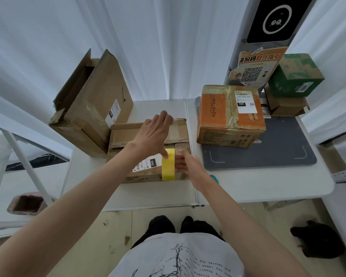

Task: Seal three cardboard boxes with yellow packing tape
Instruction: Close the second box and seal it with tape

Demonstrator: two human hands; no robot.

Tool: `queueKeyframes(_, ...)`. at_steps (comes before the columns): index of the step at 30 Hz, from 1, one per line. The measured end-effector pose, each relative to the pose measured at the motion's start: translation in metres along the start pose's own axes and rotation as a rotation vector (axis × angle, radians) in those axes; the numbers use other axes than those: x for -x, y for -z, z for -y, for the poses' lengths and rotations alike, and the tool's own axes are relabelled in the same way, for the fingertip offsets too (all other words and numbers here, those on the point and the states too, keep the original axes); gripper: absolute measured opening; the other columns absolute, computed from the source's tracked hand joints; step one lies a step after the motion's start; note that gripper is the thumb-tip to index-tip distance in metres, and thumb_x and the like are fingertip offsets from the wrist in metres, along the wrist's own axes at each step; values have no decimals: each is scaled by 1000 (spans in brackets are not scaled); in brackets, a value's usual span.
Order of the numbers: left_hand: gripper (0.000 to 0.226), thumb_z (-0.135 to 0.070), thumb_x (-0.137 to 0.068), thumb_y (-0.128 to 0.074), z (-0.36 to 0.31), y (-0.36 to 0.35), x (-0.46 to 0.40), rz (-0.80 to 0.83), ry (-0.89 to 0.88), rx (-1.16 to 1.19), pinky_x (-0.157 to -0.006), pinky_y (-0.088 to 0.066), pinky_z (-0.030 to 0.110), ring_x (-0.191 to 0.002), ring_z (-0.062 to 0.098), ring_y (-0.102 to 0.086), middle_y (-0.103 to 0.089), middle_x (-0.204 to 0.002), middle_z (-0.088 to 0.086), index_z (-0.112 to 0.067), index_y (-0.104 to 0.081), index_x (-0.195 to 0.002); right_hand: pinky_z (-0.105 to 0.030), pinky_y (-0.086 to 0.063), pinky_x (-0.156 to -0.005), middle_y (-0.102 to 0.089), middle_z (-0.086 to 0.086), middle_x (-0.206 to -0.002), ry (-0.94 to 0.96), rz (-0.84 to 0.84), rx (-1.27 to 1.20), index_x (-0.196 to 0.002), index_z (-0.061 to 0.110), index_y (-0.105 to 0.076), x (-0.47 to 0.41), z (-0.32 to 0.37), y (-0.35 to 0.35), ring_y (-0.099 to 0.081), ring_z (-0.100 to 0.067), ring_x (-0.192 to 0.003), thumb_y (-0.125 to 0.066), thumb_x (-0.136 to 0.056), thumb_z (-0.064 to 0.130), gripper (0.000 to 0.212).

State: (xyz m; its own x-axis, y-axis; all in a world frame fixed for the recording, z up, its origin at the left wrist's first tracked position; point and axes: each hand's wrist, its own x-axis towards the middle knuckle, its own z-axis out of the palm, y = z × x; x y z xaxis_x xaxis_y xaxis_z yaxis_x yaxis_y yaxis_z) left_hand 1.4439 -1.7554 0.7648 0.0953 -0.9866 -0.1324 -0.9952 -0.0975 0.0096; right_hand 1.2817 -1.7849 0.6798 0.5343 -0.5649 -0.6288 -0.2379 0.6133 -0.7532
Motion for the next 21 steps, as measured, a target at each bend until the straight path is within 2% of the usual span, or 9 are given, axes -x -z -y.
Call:
queueKeyframes(2, 108, -55, -48, -95, 1, 0, -1, 3, 11, 12, -91, -43, 35, -100, 19, -40, -35, -119, 5, -10, -36, -127, -31, -54, -74, -73, -7, -83, 41, -239, -6, -99, 6, -69, -9, -4, 18, -67, -20, -80, -50, -101, 24, 26)
queueKeyframes(4, 107, -53, -48, -96, 2, 0, -2, 4, 18, 23, -89, -42, 34, -99, 19, -41, -35, -119, 6, -10, -37, -127, -26, -47, -64, -65, -7, -79, 37, -415, 37, -96, 7, -66, -22, -14, 44, -58, -16, -71, -49, -102, 18, 21)
queueKeyframes(6, 107, -51, -49, -96, 2, -1, -3, 3, 21, 29, -88, -41, 33, -99, 19, -41, -35, -119, 6, -9, -37, -127, -24, -45, -63, -65, -8, -89, -4, -511, 140, -100, 8, -66, -36, -31, 68, -55, -14, -73, -51, -102, 14, 16)
queueKeyframes(8, 106, -50, -49, -97, 2, -3, -4, 5, 23, 35, -87, -40, 33, -98, 18, -40, -35, -119, 6, -9, -37, -127, -27, -46, -69, -68, -11, -105, -58, -568, 277, -107, 9, -68, -50, -49, 88, -59, -18, -85, -54, -101, 13, 15)
queueKeyframes(12, 108, -48, -48, -98, 3, -6, -8, 8, 18, 39, -85, -37, 32, -96, 17, -37, -35, -118, 6, -9, -38, -129, -31, -46, -79, -58, -12, -132, -127, -526, 617, -129, 11, -65, -62, -76, 113, -59, -31, -113, -54, -100, 7, 31)
queueKeyframes(14, 109, -48, -47, -98, 4, -7, -11, 6, 15, 45, -86, -38, 33, -97, 18, -38, -35, -120, 6, -9, -38, -129, -36, -51, -89, -45, -14, -144, -157, -440, 774, -141, 14, -56, -67, -88, 118, -56, -35, -117, -48, -100, 4, 43)
queueKeyframes(16, 111, -48, -46, -98, 5, -8, -12, 5, 13, 52, -87, -39, 34, -98, 20, -41, -36, -120, 7, -8, -38, -130, -37, -49, -98, -34, -15, -148, -187, -350, 929, -149, 16, -46, -70, -100, 119, -54, -36, -117, -46, -100, 2, 51)
queueKeyframes(19, 111, -47, -45, -99, 7, -10, -12, -1, 17, 65, -89, -41, 36, -99, 21, -43, -36, -119, 7, -8, -38, -130, -35, -45, -93, -25, -15, -148, -169, -305, 1060, -150, 12, -40, -74, -113, 119, -54, -37, -112, -47, -97, -3, 56)
queueKeyframes(21, 111, -46, -44, -99, 9, -11, -10, -8, 20, 77, -89, -42, 37, -98, 22, -43, -36, -119, 8, -8, -39, -129, -34, -45, -84, -28, -17, -141, -122, -331, 1109, -143, 10, -42, -75, -120, 119, -54, -36, -104, -48, -94, -7, 52)
